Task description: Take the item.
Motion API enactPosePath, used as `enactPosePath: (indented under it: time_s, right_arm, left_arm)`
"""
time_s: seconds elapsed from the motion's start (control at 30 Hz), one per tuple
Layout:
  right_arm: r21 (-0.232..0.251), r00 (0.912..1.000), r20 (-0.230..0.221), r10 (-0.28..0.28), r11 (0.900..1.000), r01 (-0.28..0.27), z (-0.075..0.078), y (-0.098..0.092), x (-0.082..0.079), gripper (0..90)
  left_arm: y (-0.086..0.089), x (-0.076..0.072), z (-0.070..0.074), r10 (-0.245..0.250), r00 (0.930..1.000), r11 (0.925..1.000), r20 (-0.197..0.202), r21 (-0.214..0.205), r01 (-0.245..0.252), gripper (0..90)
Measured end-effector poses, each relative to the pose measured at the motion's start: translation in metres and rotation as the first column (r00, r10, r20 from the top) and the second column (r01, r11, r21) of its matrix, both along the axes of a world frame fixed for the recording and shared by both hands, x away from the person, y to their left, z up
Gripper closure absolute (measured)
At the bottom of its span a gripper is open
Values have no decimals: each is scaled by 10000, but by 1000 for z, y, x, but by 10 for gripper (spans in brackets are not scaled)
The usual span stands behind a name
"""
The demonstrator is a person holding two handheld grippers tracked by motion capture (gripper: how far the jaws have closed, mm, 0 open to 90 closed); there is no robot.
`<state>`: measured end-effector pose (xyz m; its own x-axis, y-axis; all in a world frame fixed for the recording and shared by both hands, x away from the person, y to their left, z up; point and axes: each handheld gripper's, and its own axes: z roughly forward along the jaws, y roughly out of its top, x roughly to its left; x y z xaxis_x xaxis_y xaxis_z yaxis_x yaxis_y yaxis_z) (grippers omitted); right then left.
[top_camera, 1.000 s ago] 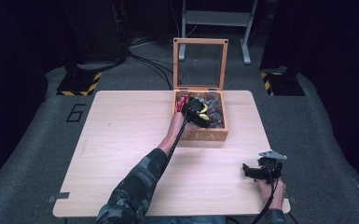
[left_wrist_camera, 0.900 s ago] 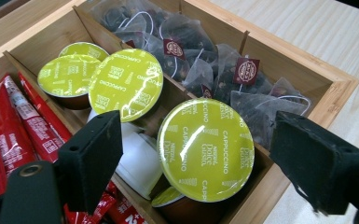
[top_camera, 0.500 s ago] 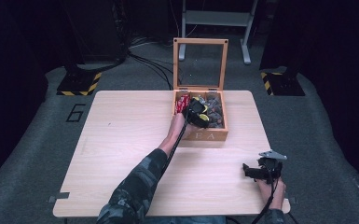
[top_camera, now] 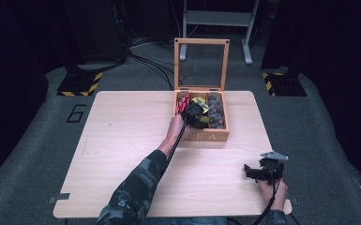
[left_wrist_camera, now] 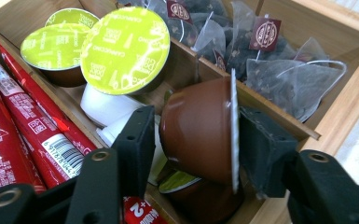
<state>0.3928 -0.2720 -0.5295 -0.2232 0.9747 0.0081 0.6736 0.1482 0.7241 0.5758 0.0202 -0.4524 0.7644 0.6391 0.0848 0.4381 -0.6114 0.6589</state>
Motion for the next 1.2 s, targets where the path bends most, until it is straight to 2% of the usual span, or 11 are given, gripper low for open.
enactPosePath:
  time_s: [0.3, 0.4, 0.5, 0.7, 1.2]
  right_arm:
    - [0, 10000, 2, 5, 10000, -5, 0, 0, 0, 18]
    - [1, 10000, 5, -1, 10000, 1, 0, 0, 0, 17]
    - [-1, 10000, 1, 18, 10000, -18, 0, 0, 0, 18]
    - [13, 10000, -10, -5, 10000, 5, 0, 0, 0, 18]
    - [-40, 10000, -5, 43, 10000, -43, 0, 0, 0, 19]
  left_arm:
    - [-1, -2, 3, -48, 9999, 10000, 100, 52, 47, 531]
    - [0, -3, 5, -51, 9996, 10000, 264, 11, 51, 537]
    - [2, -5, 9, -59, 9997, 9998, 247, -212, 64, 538]
    - [6, -10, 17, -162, 9987, 9989, 491, -430, 183, 538]
    - [21, -23, 38, -244, 9951, 9968, 962, -734, 315, 541]
